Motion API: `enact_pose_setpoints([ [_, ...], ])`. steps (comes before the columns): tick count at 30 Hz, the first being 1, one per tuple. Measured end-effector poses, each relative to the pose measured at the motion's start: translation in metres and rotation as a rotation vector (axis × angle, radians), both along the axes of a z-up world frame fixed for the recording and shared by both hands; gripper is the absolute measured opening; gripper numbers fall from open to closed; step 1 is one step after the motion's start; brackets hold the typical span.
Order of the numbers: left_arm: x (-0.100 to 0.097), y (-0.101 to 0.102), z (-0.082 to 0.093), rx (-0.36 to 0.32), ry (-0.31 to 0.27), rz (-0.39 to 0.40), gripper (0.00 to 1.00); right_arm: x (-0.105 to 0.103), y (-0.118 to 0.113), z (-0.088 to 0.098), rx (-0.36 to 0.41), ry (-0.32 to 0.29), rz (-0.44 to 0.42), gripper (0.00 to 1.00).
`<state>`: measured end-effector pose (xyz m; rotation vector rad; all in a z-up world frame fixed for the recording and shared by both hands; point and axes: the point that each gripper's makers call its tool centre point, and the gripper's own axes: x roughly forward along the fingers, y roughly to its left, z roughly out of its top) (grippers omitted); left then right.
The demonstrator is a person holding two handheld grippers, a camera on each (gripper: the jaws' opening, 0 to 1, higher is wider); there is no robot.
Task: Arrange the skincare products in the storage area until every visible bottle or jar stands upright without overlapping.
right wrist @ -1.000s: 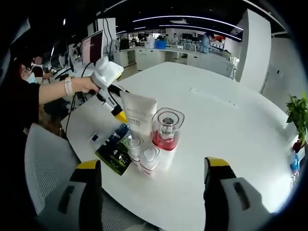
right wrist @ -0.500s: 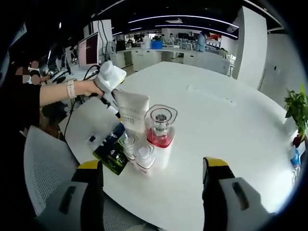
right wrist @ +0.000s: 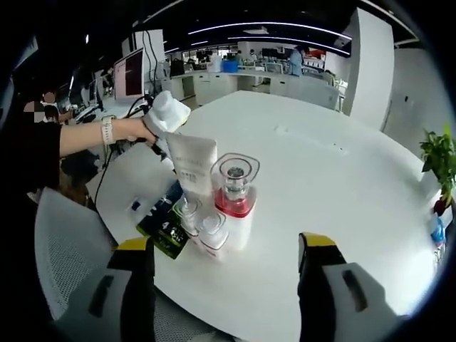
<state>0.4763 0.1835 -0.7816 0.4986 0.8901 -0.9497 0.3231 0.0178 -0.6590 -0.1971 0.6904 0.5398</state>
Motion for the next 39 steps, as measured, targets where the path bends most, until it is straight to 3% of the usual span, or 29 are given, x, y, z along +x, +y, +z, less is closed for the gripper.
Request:
enact_pose_setpoints([
  [22,0.005,0.006,-0.001,-0.001,0.001,0.019,0.36,-0.003,0.003,0.0,0.0,0.005,0.01,0.85],
  [39,0.002,0.033,0.002,0.029,-0.005,0.028,0.36,0.002,0.009,-0.001,0.003,0.005,0.032,0.87],
])
